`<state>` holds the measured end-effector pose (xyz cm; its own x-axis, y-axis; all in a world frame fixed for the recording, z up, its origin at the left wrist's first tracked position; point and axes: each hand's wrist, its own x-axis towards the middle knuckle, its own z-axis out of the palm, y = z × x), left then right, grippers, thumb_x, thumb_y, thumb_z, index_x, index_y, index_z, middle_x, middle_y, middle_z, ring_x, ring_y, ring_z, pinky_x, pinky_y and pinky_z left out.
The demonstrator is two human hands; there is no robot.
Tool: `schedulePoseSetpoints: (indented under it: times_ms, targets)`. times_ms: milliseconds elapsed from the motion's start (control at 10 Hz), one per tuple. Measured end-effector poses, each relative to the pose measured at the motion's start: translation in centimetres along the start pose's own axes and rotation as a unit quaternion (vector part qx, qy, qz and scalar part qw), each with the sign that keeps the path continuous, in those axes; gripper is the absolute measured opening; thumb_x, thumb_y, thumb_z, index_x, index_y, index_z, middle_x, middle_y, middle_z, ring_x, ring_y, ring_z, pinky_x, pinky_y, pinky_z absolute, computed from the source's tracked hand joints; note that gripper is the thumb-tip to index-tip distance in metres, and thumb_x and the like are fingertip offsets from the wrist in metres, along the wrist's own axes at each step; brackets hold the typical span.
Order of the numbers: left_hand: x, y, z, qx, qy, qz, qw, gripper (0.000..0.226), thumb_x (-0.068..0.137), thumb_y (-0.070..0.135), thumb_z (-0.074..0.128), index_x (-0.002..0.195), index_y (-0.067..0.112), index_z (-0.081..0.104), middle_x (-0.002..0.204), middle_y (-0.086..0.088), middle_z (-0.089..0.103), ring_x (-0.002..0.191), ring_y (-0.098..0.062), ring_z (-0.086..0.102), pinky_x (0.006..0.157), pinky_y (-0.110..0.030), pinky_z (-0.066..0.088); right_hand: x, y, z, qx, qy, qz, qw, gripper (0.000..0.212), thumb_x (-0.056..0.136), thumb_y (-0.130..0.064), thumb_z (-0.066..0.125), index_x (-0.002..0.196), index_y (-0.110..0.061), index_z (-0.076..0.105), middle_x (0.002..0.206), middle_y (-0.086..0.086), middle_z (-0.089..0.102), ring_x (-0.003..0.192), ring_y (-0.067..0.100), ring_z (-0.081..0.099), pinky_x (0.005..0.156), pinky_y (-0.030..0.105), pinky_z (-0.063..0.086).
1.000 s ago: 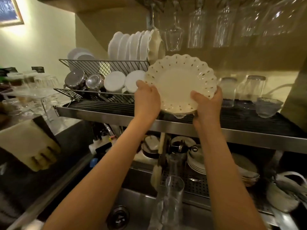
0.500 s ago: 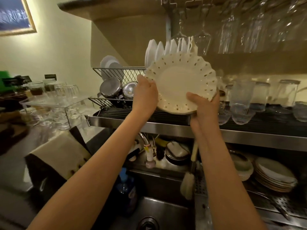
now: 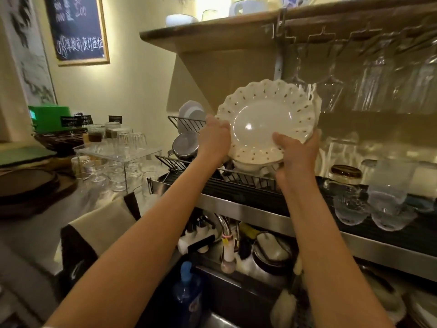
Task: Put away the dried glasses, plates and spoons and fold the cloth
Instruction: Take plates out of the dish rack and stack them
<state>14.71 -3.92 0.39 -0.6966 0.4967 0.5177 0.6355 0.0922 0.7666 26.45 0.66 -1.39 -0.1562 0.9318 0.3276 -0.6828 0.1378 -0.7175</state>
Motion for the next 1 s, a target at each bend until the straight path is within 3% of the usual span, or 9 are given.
schedulePoseSetpoints:
  times_ms: [100,300,400,500,600,700,800,900,1000]
  targets:
    - [0.9,0.6,0.5,-0.036,-0.011,0.009,0.999,0.031,0.097,0.016,0.034,0.121,-0.001,0.04,0.112,-0.02,0.055,0.079,-0.023,0.054,0.065,-0.029,0.043,1.1,-0.7,1.0,-0.007,0.005,-0.029,1.0,0.064,0.076,0.012,0.059,0.129,-0.019,0.042,0.124,0.005,0.056,0.111,0.024,0.057,0.093,0.048,0.05]
    - [3.4,2.1,0.8,-0.068,-0.015,0.028,0.997,0.03,0.095,0.017,0.039,0.119,-0.001,0.043,0.101,-0.011,0.051,0.079,-0.017,0.046,0.058,-0.024,0.035,3.2,-1.2,2.6,-0.019,0.005,-0.084,0.996,0.055,0.076,0.011,0.055,0.107,-0.034,0.047,0.11,-0.006,0.059,0.109,0.02,0.058,0.094,0.045,0.05]
    - [4.9,2.2,0.4,-0.013,-0.015,0.04,0.999,0.035,0.094,0.022,0.044,0.119,-0.002,0.047,0.103,-0.009,0.053,0.088,-0.021,0.052,0.068,-0.029,0.045,4.2,-1.2,3.9,-0.029,0.019,-0.113,0.993,0.056,0.076,0.01,0.054,0.121,-0.022,0.047,0.118,0.0,0.057,0.112,0.02,0.056,0.095,0.043,0.05]
    - [6.7,1.9,0.2,0.004,-0.017,0.052,0.999,0.033,0.092,0.022,0.048,0.113,-0.002,0.051,0.106,-0.015,0.06,0.097,-0.029,0.06,0.086,-0.041,0.051,5.2,-0.9,5.4,-0.034,0.031,-0.125,0.991,0.062,0.077,0.012,0.052,0.133,-0.013,0.042,0.129,0.007,0.053,0.117,0.022,0.053,0.098,0.041,0.048]
    - [8.6,1.5,0.3,0.03,-0.02,0.081,0.996,0.03,0.091,0.022,0.047,0.108,-0.002,0.056,0.102,-0.015,0.063,0.095,-0.029,0.061,0.086,-0.044,0.052,6.1,-0.1,6.9,-0.05,0.047,-0.139,0.988,0.063,0.08,0.008,0.052,0.138,-0.013,0.036,0.134,0.007,0.049,0.121,0.022,0.049,0.1,0.036,0.045]
    - [10.7,0.5,0.5,0.126,-0.004,0.119,0.985,0.033,0.09,0.028,0.048,0.102,0.0,0.059,0.109,-0.016,0.058,0.103,-0.03,0.053,0.092,-0.044,0.046,7.3,0.7,8.2,-0.078,0.07,-0.176,0.979,0.061,0.079,0.009,0.052,0.136,-0.007,0.038,0.133,0.009,0.05,0.121,0.022,0.049,0.099,0.032,0.045]
    - [12.5,-0.3,0.5,0.162,0.015,0.171,0.972,0.03,0.087,0.032,0.055,0.095,0.004,0.062,0.115,-0.012,0.05,0.109,-0.024,0.043,0.094,-0.037,0.041,8.4,1.6,9.3,-0.11,0.082,-0.201,0.97,0.058,0.079,0.008,0.05,0.133,-0.011,0.04,0.125,0.003,0.051,0.115,0.018,0.05,0.09,0.025,0.047]
    - [13.7,-0.3,0.6,0.133,-0.018,0.251,0.959,0.029,0.089,0.03,0.055,0.101,0.005,0.064,0.112,-0.009,0.056,0.096,-0.015,0.045,0.077,-0.021,0.037,9.5,2.6,10.2,-0.139,0.097,-0.216,0.962,0.061,0.082,0.007,0.048,0.137,-0.013,0.035,0.131,0.004,0.047,0.12,0.018,0.046,0.092,0.024,0.045]
    - [14.1,-0.3,0.3,-0.055,-0.162,0.242,0.955,0.038,0.095,0.031,0.046,0.126,0.012,0.055,0.121,-0.009,0.06,0.102,-0.016,0.057,0.081,-0.021,0.043,10.2,3.5,11.4,-0.208,0.105,-0.249,0.94,0.061,0.083,0.006,0.046,0.139,-0.014,0.033,0.137,0.007,0.045,0.125,0.02,0.044,0.095,0.025,0.043]
